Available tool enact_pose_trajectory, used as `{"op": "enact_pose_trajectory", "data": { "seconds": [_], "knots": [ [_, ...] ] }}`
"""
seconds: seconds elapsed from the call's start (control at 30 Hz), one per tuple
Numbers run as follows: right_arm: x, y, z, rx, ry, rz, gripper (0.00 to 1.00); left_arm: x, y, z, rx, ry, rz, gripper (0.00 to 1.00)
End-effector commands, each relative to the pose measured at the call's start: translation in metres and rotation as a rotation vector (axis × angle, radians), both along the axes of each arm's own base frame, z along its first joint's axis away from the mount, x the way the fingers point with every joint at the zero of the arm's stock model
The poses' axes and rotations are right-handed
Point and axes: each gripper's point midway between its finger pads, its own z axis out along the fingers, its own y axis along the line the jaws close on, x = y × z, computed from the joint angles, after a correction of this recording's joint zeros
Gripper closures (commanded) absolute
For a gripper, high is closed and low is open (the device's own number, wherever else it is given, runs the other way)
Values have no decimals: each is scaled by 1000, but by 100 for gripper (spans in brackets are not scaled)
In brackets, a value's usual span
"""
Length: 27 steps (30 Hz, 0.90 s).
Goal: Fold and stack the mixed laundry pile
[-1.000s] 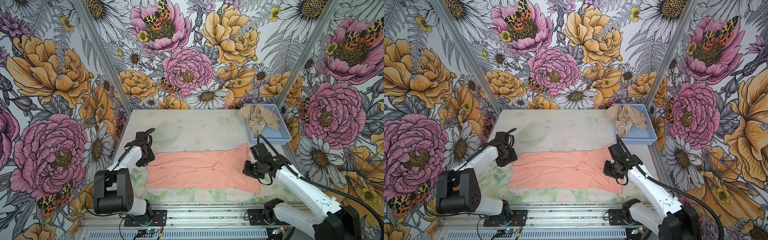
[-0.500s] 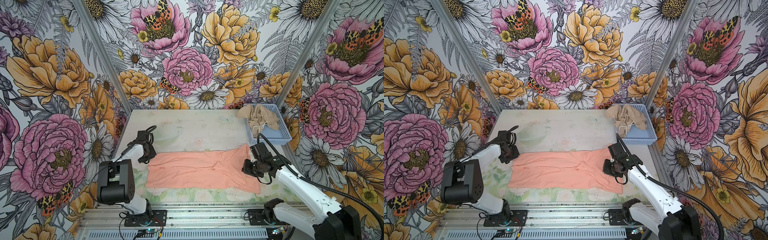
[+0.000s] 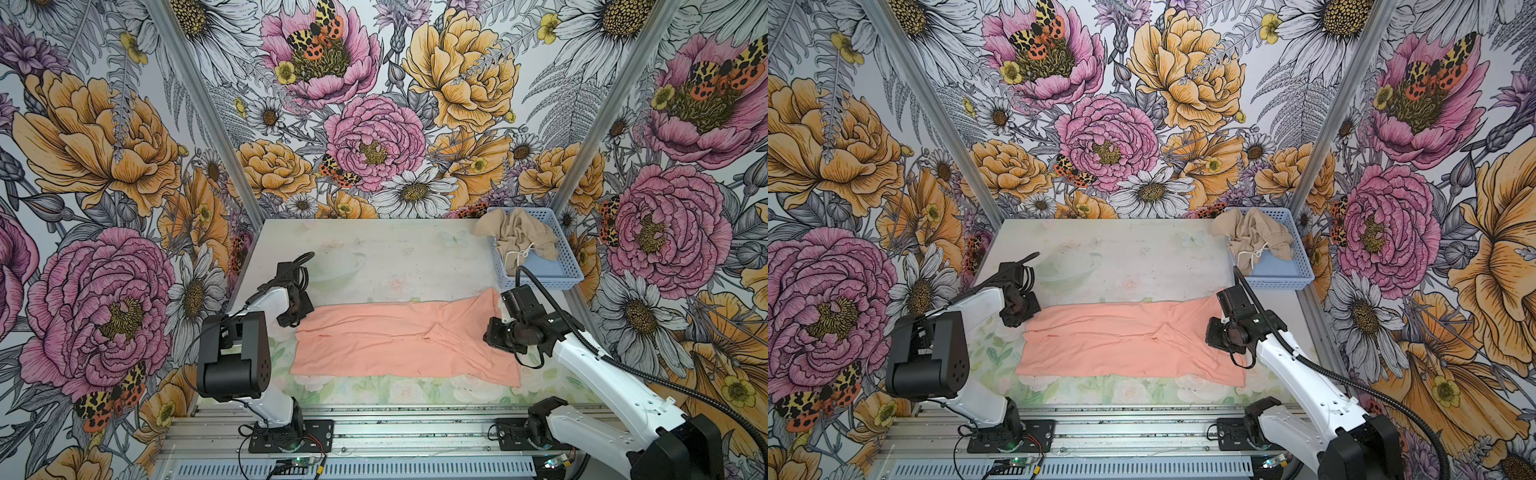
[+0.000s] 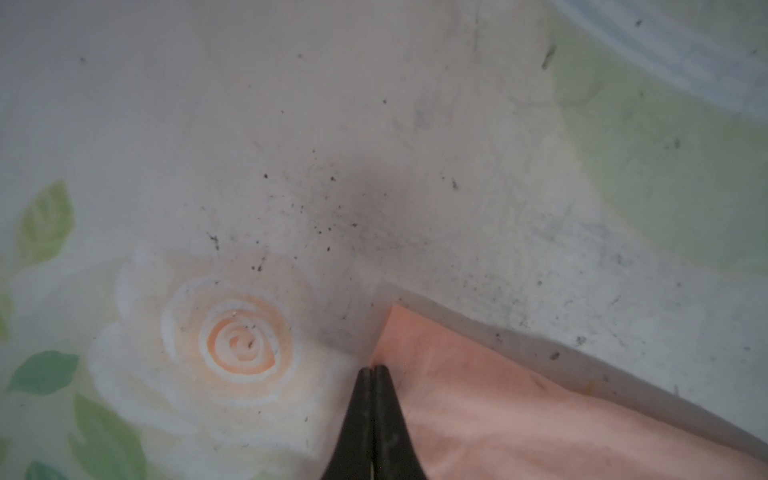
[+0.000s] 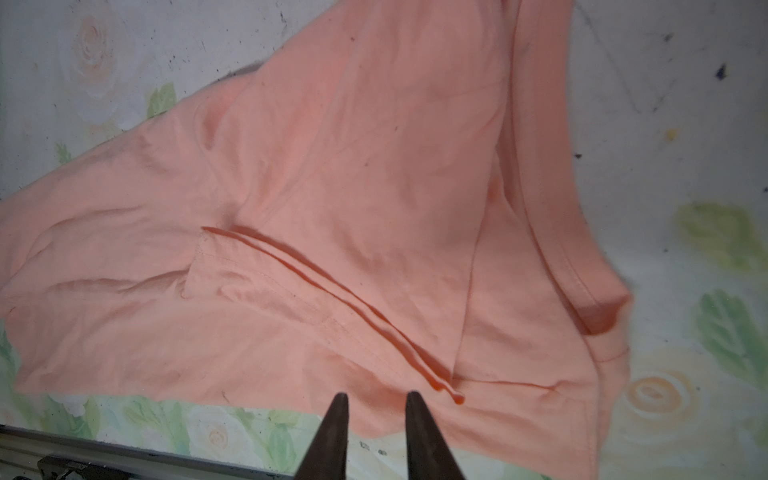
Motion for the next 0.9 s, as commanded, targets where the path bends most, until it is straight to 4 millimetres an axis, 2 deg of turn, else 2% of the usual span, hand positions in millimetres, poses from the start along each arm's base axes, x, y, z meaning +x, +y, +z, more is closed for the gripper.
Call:
{"op": "enact_pose_trajectory", "data": {
  "seconds": [0.0,0.5,0.6,0.83,0.87],
  "knots": [
    [7,0,10,-8,-56,4,73,17,4,14,11,-66,2,100],
    [9,0,9,-11,-58,3,73,45,10,37,53,-135,-29,100],
    [10,1,9,-10,-57,3,73,46,10,33,61,-122,-36,100],
    [11,2,10,-5,-56,7,73,42,12,11,60,-57,-25,100],
    [12,3,11,-4,-59,8,73,42,12,11,65,-56,-23,96]
  ]
}}
